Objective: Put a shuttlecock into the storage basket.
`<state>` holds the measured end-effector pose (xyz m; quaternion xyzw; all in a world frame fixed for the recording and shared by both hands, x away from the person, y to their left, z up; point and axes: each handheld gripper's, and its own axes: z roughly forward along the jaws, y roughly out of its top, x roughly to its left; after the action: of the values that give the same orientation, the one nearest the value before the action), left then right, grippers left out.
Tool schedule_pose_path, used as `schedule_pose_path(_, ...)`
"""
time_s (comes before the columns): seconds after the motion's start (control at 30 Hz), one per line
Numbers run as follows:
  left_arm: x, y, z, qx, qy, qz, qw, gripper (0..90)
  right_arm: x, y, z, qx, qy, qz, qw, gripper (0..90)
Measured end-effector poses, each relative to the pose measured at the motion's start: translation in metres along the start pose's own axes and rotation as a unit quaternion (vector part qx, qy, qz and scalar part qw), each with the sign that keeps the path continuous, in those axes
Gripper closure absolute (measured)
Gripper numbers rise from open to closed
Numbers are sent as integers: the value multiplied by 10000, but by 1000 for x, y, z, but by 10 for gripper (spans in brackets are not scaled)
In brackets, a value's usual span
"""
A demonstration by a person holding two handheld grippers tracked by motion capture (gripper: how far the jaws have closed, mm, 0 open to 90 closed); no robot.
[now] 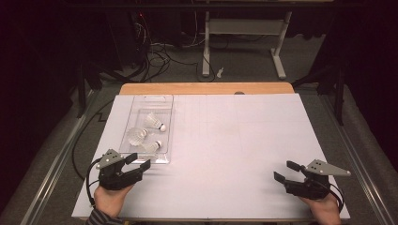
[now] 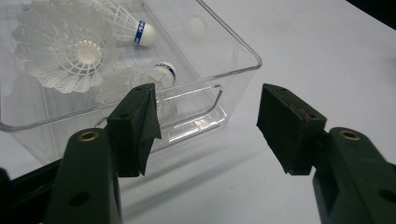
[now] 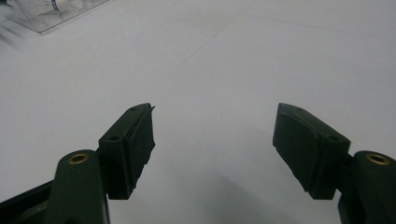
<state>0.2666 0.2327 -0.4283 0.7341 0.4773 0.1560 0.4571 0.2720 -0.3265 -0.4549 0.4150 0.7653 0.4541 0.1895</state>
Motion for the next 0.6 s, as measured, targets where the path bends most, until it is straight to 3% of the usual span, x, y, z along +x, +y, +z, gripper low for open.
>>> schedule_pose_path(0.6, 2, -10, 5, -26, 2, -54, 10000, 380, 0, 0, 1, 9, 1, 0, 10000, 298)
